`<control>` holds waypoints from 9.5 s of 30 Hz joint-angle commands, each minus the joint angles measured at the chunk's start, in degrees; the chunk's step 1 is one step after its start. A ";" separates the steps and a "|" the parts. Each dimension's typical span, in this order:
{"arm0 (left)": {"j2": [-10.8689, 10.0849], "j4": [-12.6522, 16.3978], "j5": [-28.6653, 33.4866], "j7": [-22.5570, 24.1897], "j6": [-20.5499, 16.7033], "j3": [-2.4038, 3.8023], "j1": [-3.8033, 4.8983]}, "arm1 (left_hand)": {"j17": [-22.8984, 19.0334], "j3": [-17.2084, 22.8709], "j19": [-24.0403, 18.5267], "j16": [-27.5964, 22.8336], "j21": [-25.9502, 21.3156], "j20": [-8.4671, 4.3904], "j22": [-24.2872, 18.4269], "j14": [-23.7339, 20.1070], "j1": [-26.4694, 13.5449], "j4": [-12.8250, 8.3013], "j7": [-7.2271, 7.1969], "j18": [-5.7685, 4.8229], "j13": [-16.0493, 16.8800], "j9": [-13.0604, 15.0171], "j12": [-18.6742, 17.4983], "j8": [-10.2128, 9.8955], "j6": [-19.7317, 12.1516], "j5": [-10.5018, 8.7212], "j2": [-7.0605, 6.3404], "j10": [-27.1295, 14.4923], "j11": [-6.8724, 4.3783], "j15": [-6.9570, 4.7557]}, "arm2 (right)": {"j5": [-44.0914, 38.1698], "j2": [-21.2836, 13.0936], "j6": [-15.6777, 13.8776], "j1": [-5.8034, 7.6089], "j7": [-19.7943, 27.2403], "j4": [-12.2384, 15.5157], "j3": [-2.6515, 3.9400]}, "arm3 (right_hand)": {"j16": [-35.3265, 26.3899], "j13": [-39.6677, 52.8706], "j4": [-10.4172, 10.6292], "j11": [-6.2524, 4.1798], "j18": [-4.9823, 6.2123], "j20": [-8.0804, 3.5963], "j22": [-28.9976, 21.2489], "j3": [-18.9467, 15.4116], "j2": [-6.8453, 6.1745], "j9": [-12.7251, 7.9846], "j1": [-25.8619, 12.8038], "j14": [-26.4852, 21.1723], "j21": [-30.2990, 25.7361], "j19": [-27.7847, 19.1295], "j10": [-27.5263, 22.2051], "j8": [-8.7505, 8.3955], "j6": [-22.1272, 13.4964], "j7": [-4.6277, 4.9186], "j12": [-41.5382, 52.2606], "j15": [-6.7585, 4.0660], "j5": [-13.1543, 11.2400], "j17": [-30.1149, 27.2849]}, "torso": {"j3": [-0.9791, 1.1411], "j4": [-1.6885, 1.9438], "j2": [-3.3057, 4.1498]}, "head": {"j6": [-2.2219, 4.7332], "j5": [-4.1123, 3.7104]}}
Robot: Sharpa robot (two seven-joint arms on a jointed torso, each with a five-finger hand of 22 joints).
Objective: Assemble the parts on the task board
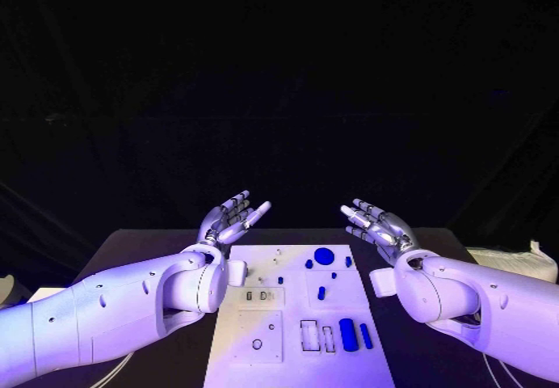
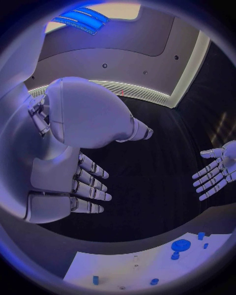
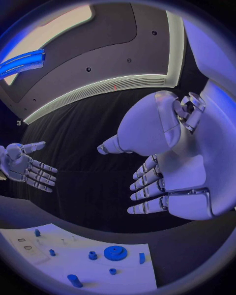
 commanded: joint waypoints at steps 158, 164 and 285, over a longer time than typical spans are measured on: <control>-14.09 19.81 5.68 -0.22 13.92 0.68 0.81 | 12.14 10.86 51.49 11.39 16.00 -5.39 5.02 48.65 7.21 -7.70 3.90 3.64 1.94 1.69 2.37 2.23 38.35 -1.46 10.81 46.40 -4.63 -7.62 | -95.00 13.12 7.78 10.50 -31.33 -10.73 1.80 | 71.21 2.02 -2.43 -8.69 1.60 -11.50 58.57 33.77 -10.87 3.83 7.49 72.10 72.31 59.97 57.00 2.76 54.39 -1.24 2.03 -12.54 -10.79 58.30 | -2.32 3.97 16.94 | 2.32 -4.20; -14.15 19.98 5.71 -0.52 13.70 0.68 0.82 | 12.18 10.85 51.45 11.35 15.96 -5.36 4.99 48.58 7.15 -7.71 3.92 3.64 1.94 1.69 2.35 2.19 38.32 -1.46 10.83 46.34 -4.60 -7.59 | -95.04 14.59 8.47 10.53 -31.12 -12.10 1.80 | 71.32 2.00 -2.25 -8.63 1.60 -11.48 58.61 33.87 -11.01 3.84 7.53 72.11 72.35 59.96 56.83 2.68 54.30 -1.17 2.01 -12.50 -10.76 58.41 | -2.32 4.28 17.19 | 2.50 -4.14; -13.68 18.14 5.74 -0.82 13.78 0.62 1.57 | 13.02 12.44 51.40 10.95 15.81 -5.45 4.74 48.16 8.75 -9.41 3.93 3.73 1.95 1.71 2.38 1.93 38.31 -1.36 12.13 46.25 -4.66 -7.70 | -77.79 2.47 20.68 10.38 -36.78 -7.69 2.67 | 86.47 81.77 9.96 -9.43 -3.73 -11.49 86.75 16.73 -14.40 2.70 11.76 75.16 87.55 73.06 71.69 3.86 46.19 -0.38 80.19 -12.70 -4.70 82.75 | -2.23 3.66 16.44 | 2.68 -5.27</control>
